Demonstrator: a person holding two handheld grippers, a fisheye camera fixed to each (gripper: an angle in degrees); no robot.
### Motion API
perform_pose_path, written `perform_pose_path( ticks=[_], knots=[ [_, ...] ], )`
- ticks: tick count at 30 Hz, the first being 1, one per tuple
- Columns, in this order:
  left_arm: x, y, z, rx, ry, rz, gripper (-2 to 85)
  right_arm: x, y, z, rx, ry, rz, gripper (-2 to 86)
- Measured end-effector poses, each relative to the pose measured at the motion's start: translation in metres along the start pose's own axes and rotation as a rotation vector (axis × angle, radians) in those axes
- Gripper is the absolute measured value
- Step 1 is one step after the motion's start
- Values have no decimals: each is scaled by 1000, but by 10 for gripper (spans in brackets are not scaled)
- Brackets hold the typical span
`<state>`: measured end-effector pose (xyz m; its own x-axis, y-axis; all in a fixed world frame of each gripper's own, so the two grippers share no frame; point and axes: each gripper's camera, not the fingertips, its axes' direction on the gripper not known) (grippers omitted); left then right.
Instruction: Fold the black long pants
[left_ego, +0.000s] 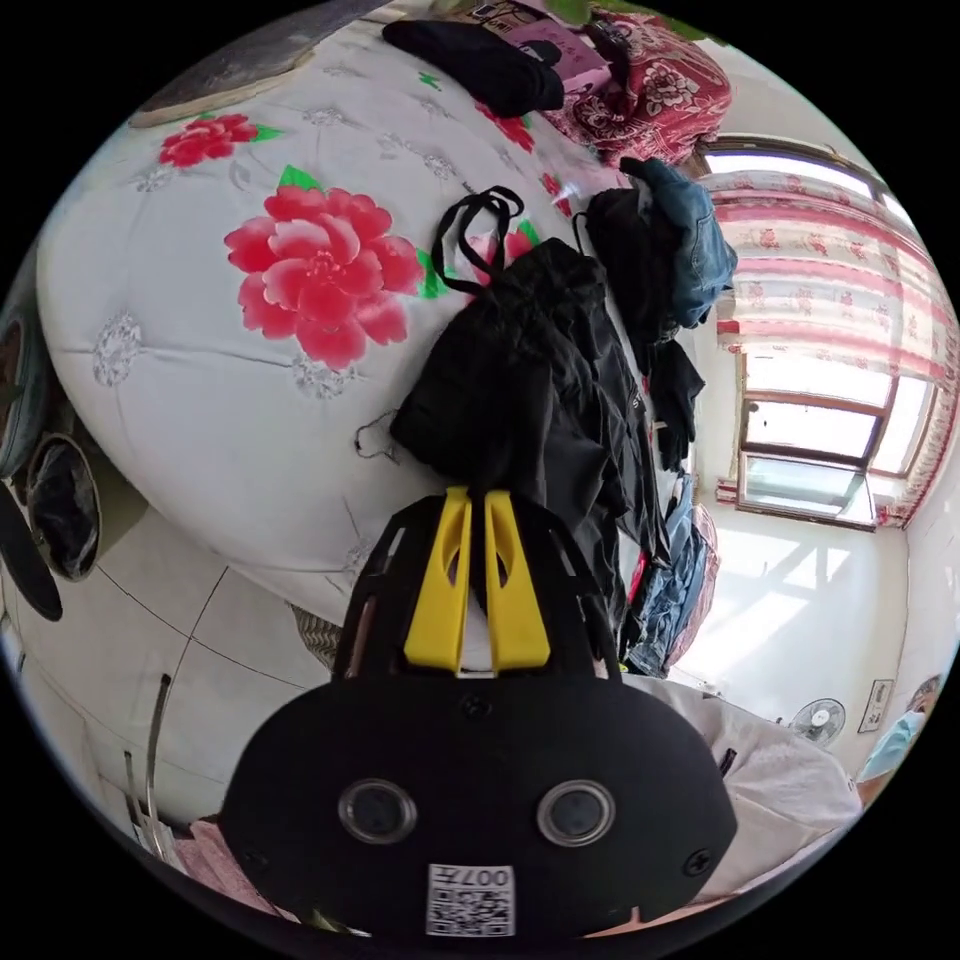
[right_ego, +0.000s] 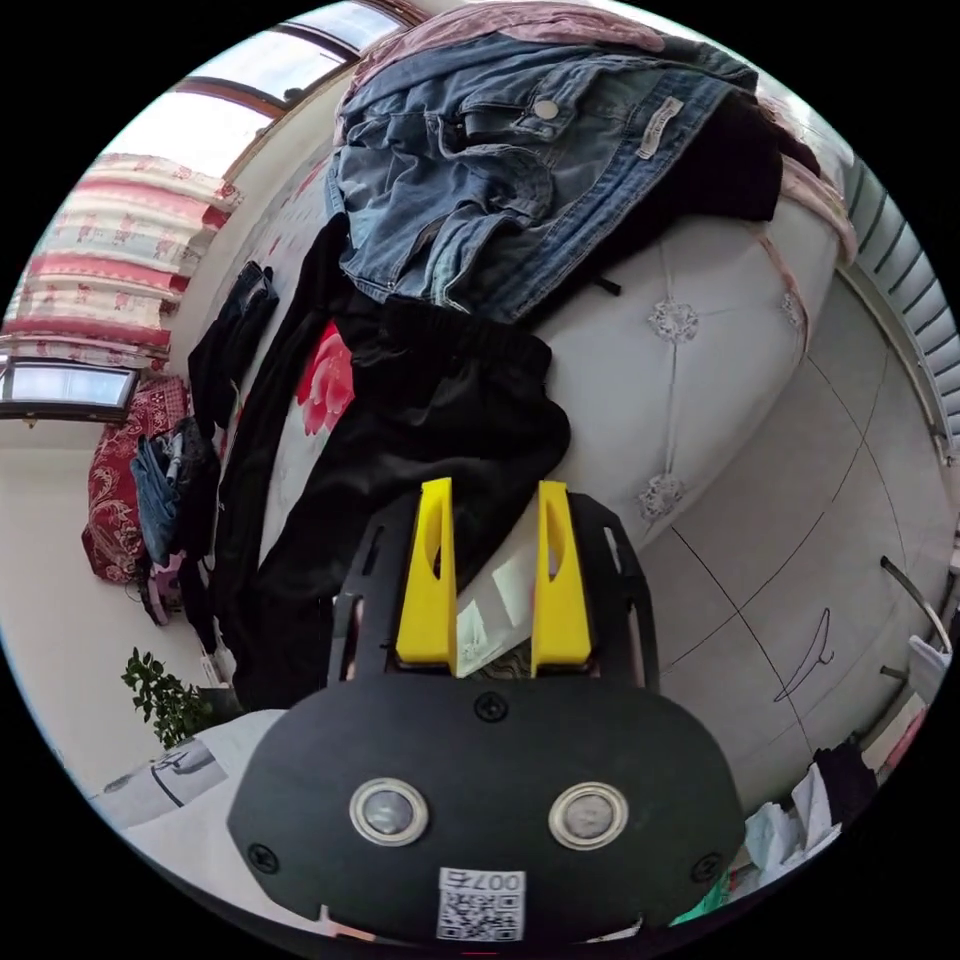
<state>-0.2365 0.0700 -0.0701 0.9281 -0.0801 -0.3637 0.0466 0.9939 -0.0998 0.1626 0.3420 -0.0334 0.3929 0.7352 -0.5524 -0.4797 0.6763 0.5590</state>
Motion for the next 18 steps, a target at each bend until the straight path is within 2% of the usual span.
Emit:
perform_pose_path(
  ticks=[4,10,13,16,18],
  knots=[
    [7,9,-40,95,-122,50,-8,-4,5,5,-75,48,-61,14],
    [-39,46,-96,161,-295,-61,-8,-17,40,13,-216,-42,-231,16],
    [-55,66,-97,160,-324,-118,-8,-20,43,-5,-151,10,-271,31],
    [-60,74,-91,172,-268,-142,-7,-26,26,-31,-19,107,-272,52],
    [-57,73,-86,164,-267,-133,-7,-36,9,-39,18,88,-285,69]
  ],
)
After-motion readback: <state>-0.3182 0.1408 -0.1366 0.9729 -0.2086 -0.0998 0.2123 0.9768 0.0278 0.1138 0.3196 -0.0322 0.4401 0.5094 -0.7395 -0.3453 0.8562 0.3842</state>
